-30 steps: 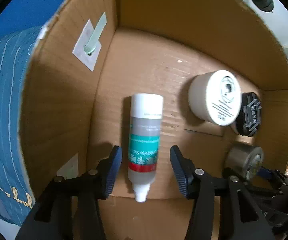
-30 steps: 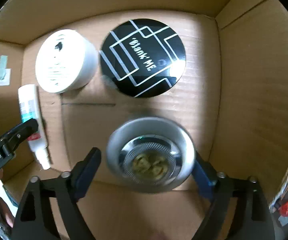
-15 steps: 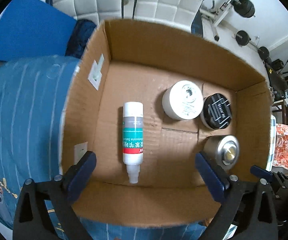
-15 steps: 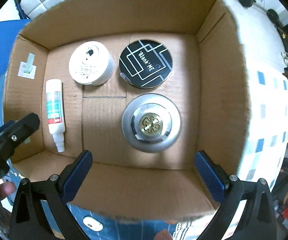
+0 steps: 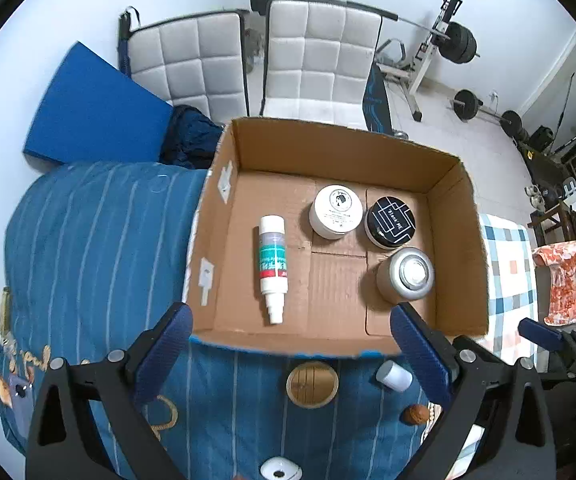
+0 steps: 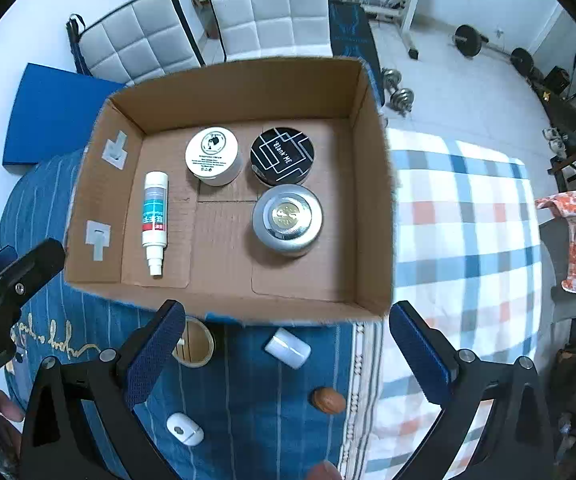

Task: Organize rigid objects
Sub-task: 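Move both tools back to the remaining items on the bed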

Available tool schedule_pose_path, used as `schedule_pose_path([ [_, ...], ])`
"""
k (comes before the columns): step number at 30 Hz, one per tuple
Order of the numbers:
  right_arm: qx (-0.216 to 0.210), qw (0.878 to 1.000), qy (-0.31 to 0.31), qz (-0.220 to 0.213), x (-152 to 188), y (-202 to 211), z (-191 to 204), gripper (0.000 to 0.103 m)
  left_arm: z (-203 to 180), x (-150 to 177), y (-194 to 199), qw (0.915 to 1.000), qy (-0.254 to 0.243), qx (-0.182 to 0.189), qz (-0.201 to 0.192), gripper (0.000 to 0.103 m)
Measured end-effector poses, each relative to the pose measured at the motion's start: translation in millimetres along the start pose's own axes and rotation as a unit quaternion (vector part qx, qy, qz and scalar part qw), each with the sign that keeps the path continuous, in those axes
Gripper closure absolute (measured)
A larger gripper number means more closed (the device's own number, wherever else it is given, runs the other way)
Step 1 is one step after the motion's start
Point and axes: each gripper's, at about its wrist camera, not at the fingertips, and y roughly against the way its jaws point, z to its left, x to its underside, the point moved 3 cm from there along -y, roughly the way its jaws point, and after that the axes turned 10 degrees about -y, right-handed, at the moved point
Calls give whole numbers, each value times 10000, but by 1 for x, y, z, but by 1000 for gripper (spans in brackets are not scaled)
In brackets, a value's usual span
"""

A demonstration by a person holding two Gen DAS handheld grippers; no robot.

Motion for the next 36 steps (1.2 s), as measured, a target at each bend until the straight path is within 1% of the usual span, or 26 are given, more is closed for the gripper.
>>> schedule_pose_path([
  [3, -15, 9997, 44, -257, 10, 20, -3, 0, -2, 12, 23, 9998, -28, -73, -166, 2],
  [6, -23, 9987, 104, -503, 20, 37, -5, 0, -6, 22, 36, 9994, -90, -172, -288, 2],
  [13, -111, 9967, 35, -798, 37, 70, -6, 0, -12, 37, 65, 9981, -166, -238, -548, 2],
  [15, -142, 9966, -15, -809, 41, 78, -8, 0, -13, 39, 74, 9976, -181, -192, -635, 2],
  [18, -221, 9967, -102, -769, 46, 85, -11, 0, -14, 42, 79, 9976, -207, -109, -652, 2],
  [20, -196, 9972, -127, -708, 49, 84, -13, 0, -15, 46, 82, 9974, -239, -87, -669, 2],
  [22, -170, 9982, -162, -547, 52, 76, -17, 0, -17, 51, 79, 9977, -301, -143, -592, 2],
  [26, 31, 9996, -209, -169, 61, 41, -32, 0, -17, 67, 51, 9988, -363, -263, -207, 2],
  [27, 126, 9995, -272, 0, 66, 23, -40, 0, -17, 71, 43, 9988, -391, -279, -108, 2],
  [29, 164, 9987, -373, 311, 74, -3, -49, 0, -16, 87, 23, 9986, -416, -300, 151, 2],
  [30, 188, 9971, -480, 567, 81, -25, -57, 0, -15, 99, 7, 9984, -388, -204, 361, 2],
  [31, 189, 9958, -538, 720, 86, -38, -62, 0, -15, 108, -3, 9980, -345, -130, 509, 2],
  [33, 219, 9921, -662, 1042, 98, -68, -71, 5, -13, 135, -34, 9947, -193, 130, 1004, 2],
  [34, 252, 9904, -690, 1167, 103, -81, -75, 10, -12, 151, -50, 9915, -90, 247, 1275, 4],
  [35, 287, 9885, -717, 1297, 109, -93, -79, 17, -13, 162, -60, 9890, -39, 308, 1447, 7],
  [36, 316, 9866, -750, 1416, 115, -105, -83, 20, -14, 179, -76, 9835, 102, 523, 1732, 7],
])
